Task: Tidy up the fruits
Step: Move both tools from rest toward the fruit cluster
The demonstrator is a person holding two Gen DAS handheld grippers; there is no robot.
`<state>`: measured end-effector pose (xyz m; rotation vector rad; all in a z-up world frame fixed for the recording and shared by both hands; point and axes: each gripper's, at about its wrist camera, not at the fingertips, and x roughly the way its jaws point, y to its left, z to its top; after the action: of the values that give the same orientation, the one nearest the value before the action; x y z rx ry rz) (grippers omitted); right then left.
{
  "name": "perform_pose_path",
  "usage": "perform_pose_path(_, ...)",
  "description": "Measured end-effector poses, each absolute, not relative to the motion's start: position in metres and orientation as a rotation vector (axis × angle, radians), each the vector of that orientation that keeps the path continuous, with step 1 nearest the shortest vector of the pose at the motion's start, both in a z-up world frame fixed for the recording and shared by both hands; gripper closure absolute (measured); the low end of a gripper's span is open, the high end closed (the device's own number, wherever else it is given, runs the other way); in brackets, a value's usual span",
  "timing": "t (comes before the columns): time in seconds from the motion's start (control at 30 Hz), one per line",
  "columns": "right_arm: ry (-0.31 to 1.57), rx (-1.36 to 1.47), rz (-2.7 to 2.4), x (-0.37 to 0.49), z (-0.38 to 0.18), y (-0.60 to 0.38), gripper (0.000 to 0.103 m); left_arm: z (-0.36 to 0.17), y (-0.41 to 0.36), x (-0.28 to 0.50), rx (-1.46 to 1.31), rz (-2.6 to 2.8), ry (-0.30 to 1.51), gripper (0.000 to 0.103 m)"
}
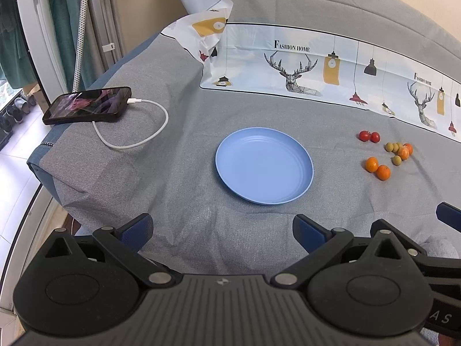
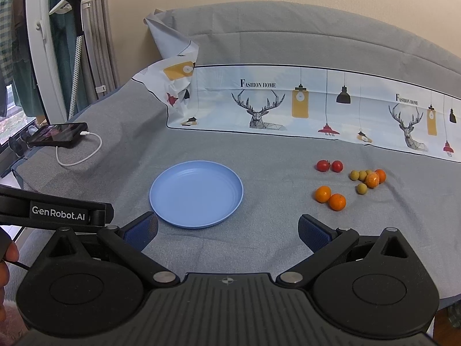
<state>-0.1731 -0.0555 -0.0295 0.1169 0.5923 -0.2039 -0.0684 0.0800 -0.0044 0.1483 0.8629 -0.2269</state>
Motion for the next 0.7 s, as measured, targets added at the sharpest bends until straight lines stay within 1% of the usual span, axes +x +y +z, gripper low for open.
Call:
perform_pose_path(0.5, 0.601, 0.113, -0.197, -0.169, -0.031, -0.056, 0.0, -0.007, 0.079, -0.065, 0.16, -0.219, 0.869, 0.0)
perform_pose_path(0.7, 0.58, 0.139, -0.242, -0.167, -0.037, -0.073, 0.0, -0.009, 0.067, -0.06, 0.181, -0.246, 0.876, 0.0)
